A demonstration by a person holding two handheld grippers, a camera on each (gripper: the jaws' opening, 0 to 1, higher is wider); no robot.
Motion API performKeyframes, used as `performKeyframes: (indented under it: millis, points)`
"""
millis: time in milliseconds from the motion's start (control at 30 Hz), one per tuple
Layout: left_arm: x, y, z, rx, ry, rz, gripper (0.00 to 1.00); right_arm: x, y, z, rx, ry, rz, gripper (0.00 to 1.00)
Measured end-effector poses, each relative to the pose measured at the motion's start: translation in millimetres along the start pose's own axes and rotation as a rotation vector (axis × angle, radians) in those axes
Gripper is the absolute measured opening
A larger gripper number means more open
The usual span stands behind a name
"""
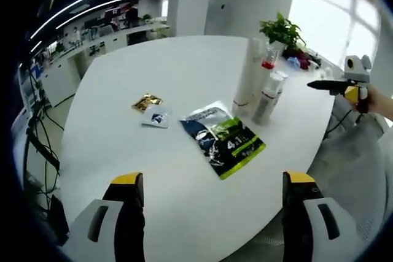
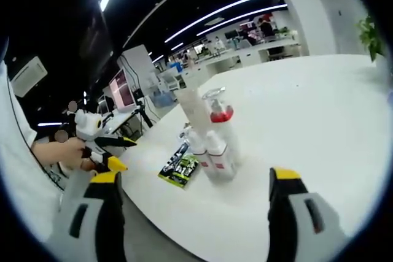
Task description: Arrange the skincare products in the storage area until every visible bottle or jar stands upright without overlapping.
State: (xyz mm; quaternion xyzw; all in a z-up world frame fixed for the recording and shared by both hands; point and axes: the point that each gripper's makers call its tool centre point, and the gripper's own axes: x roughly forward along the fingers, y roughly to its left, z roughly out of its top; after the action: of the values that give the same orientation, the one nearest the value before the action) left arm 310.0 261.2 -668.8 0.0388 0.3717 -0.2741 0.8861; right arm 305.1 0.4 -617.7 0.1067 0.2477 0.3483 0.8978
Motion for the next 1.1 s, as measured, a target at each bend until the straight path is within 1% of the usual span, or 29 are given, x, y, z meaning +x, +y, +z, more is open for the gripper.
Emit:
performKeyframes:
  millis: [233, 567, 800, 1100]
  points:
    - [11, 15.1, 5.2, 0.025, 0.034, 0.011, 0.90, 1, -4, 0.5, 0.003, 0.002, -0.008, 1.00]
    - [31, 29.3, 13.8, 0.056, 0.072, 0.011, 0.88, 2, -8, -2.5, 0.007, 0.012, -0.021, 1.00]
    - [43, 41.2, 21.8, 0.079, 0.094, 0.013, 0.87, 1, -11, -5.0, 0.012, 0.021, -0.032, 1.00]
    - [61, 59.5, 31.5, 0.095, 0.115, 0.028, 0.83, 6, -14, -3.1, 0.013, 0.023, -0.036, 1.00]
